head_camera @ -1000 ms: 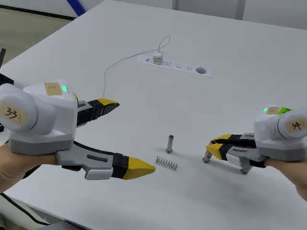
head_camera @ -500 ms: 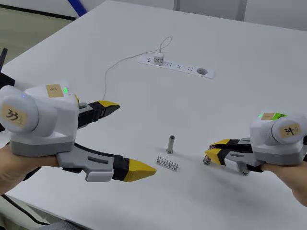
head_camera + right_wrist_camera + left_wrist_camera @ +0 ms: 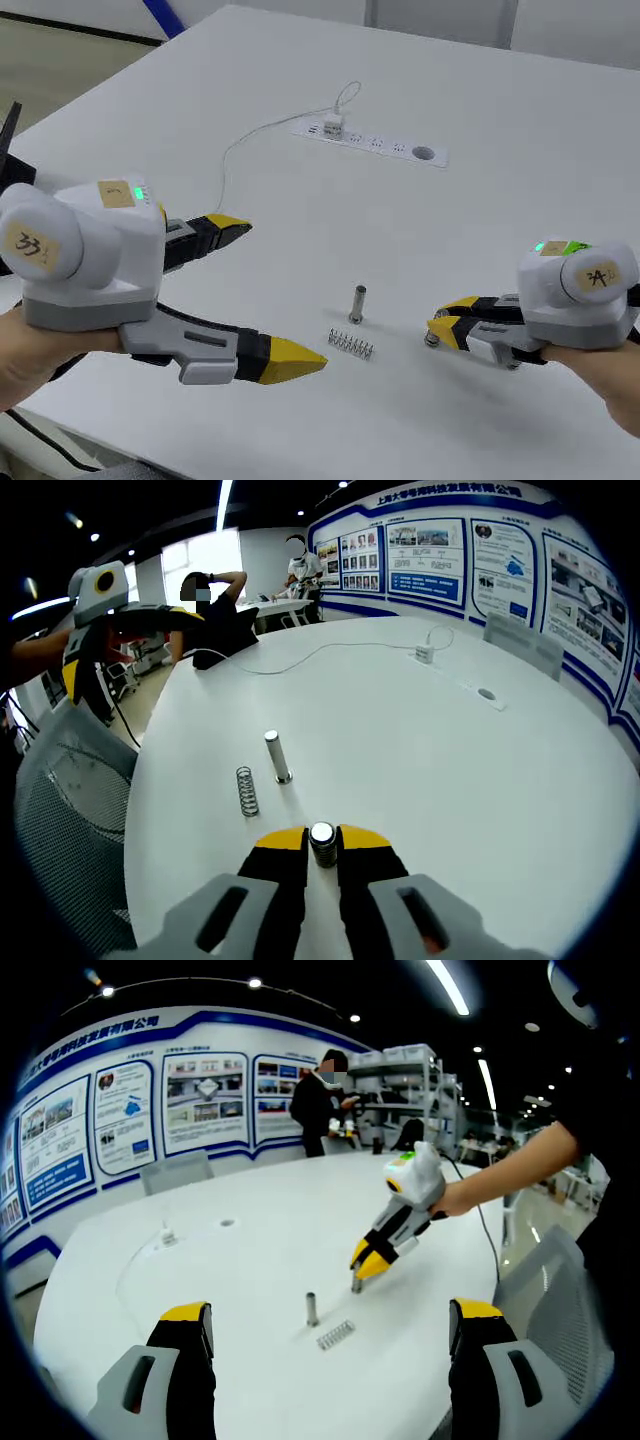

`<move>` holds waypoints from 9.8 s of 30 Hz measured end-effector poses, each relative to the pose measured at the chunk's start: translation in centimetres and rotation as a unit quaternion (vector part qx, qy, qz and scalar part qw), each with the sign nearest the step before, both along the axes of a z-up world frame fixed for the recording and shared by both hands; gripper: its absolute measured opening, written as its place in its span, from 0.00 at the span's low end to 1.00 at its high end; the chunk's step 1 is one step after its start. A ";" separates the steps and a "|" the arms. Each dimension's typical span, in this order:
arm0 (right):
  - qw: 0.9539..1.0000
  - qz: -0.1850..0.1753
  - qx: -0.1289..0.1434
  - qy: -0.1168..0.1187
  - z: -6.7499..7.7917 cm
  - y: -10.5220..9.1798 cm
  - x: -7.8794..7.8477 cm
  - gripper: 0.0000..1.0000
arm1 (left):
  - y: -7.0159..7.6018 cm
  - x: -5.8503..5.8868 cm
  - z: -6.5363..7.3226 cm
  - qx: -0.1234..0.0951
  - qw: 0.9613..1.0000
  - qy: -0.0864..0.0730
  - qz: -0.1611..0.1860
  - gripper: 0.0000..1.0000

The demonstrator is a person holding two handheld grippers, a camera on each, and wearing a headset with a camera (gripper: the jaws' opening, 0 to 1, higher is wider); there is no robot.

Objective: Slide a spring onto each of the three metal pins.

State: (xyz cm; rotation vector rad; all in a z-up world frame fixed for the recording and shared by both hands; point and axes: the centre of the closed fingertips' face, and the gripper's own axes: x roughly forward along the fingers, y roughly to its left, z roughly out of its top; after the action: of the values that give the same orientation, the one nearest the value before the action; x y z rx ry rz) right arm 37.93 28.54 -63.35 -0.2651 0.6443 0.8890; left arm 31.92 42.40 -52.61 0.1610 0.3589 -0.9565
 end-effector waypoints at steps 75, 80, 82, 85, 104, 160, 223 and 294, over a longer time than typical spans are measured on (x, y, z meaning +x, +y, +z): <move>0.991 0.126 -0.050 0.018 -3.9 8.2 -3.1 0.11 | 1.4 0.0 -2.3 -0.008 0.999 0.033 0.018 0.98; 0.990 0.128 -0.053 0.019 -4.0 8.2 -3.4 0.11 | 1.3 -0.2 -2.0 -0.012 0.999 0.030 0.018 0.98; 0.990 0.128 -0.057 0.017 -3.8 8.1 -3.6 0.11 | 1.4 -0.2 -2.1 -0.010 0.999 0.030 0.019 0.97; 0.990 0.130 -0.048 0.013 -2.9 8.1 -3.8 0.10 | 1.1 -0.3 -2.1 -0.008 0.999 0.031 0.016 0.97; 0.979 0.192 -0.040 -0.048 3.9 7.9 -6.7 0.10 | -2.2 -1.5 -1.9 0.001 0.999 0.022 -0.030 0.76; 0.931 0.317 -0.081 -0.159 10.7 6.6 -10.6 0.11 | -7.1 -4.6 0.4 0.054 0.984 -0.062 -0.158 0.11; 0.948 0.276 0.120 -0.100 16.2 9.5 -11.7 0.10 | -7.3 -4.9 1.1 0.080 0.978 -0.077 -0.177 0.11; 0.985 0.159 -0.051 -0.044 4.8 9.8 1.8 0.10 | 2.6 0.0 -1.0 0.017 1.000 0.013 0.020 0.95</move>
State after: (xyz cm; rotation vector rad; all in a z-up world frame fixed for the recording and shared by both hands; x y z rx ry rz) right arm 39.71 38.34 -58.55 -0.5075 0.5752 1.1443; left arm 31.95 45.02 -53.65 0.1728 0.4008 -0.9142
